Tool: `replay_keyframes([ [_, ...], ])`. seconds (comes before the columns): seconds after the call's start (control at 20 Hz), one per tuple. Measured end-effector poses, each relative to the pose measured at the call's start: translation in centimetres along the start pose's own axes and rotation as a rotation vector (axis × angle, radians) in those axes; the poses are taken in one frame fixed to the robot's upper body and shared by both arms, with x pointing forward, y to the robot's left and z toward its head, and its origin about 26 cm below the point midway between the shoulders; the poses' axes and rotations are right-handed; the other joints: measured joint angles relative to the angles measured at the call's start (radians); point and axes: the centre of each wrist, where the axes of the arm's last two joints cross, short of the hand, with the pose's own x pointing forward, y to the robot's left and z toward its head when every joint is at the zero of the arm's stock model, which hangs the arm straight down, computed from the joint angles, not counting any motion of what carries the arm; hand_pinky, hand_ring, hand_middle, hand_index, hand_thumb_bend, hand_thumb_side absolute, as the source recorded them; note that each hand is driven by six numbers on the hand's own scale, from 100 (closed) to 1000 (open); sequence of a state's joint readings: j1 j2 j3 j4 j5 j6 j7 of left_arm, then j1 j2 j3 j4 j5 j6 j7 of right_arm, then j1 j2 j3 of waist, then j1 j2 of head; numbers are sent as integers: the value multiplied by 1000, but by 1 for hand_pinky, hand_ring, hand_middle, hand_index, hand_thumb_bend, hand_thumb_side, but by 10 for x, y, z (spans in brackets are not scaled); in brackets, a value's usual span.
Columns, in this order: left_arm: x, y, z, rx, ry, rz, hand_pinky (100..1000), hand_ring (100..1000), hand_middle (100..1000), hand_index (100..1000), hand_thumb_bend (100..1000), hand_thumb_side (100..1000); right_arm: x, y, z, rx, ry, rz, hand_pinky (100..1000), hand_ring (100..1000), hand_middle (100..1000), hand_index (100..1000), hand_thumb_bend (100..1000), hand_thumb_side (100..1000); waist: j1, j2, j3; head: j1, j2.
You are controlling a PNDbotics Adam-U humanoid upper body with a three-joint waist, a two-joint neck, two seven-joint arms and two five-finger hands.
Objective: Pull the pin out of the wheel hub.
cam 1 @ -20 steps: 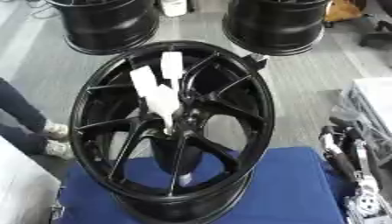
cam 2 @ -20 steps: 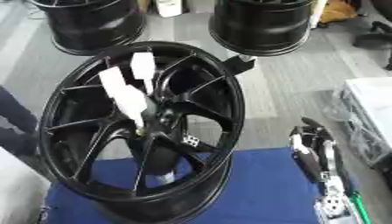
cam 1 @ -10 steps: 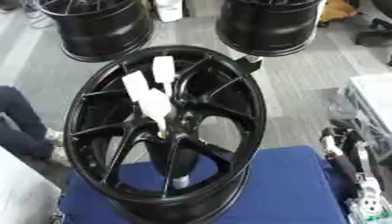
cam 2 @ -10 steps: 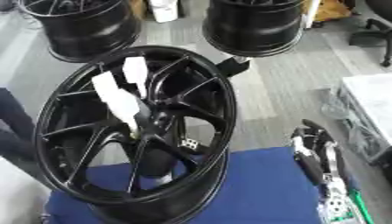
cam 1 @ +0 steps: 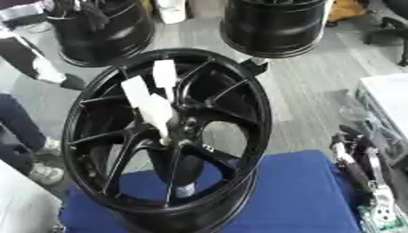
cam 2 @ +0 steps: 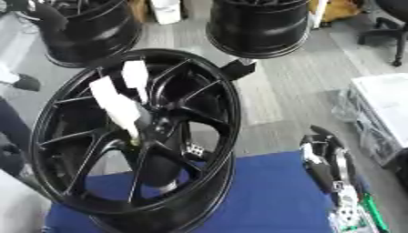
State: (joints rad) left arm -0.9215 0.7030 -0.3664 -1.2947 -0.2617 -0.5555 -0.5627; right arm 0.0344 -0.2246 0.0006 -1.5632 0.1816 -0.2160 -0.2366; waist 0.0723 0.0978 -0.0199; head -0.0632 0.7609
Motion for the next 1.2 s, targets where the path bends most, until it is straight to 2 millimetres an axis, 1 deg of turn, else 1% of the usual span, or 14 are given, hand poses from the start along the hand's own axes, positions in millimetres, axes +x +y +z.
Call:
replay_keyframes([
  [0.2, -5, -14, -10, -35, 24, -4, 701, 638, 671, 833, 691, 525, 1, 1, -2, 3, -6, -2, 654, 618, 629, 830, 100, 608, 0, 0, -3, 0, -7],
  [0.3, -7, -21, -15, -50, 30, -8, 694, 625, 659, 823, 654, 483, 2, 1, -2, 4, -7, -2, 654, 618, 629, 830, 100, 609, 0, 0, -4, 0, -7],
  [0.7, -6, -39, -39, -91, 32, -38, 677, 605, 634, 803, 663, 511, 2, 3, -2, 20, -11, -6, 653, 618, 629, 830, 100, 613, -1, 0, -10, 2, -8],
  [1.05, -6, -51, -49, -127, 37, -68, 656, 563, 584, 772, 587, 435, 3, 4, -5, 22, -16, -8, 653, 617, 629, 830, 100, 613, 0, 0, -15, 6, -8],
  [1.2, -6, -55, -52, -139, 38, -69, 646, 545, 564, 757, 571, 439, 3, 4, -4, 23, -14, -7, 653, 617, 629, 830, 100, 615, 0, 0, -15, 9, -8],
])
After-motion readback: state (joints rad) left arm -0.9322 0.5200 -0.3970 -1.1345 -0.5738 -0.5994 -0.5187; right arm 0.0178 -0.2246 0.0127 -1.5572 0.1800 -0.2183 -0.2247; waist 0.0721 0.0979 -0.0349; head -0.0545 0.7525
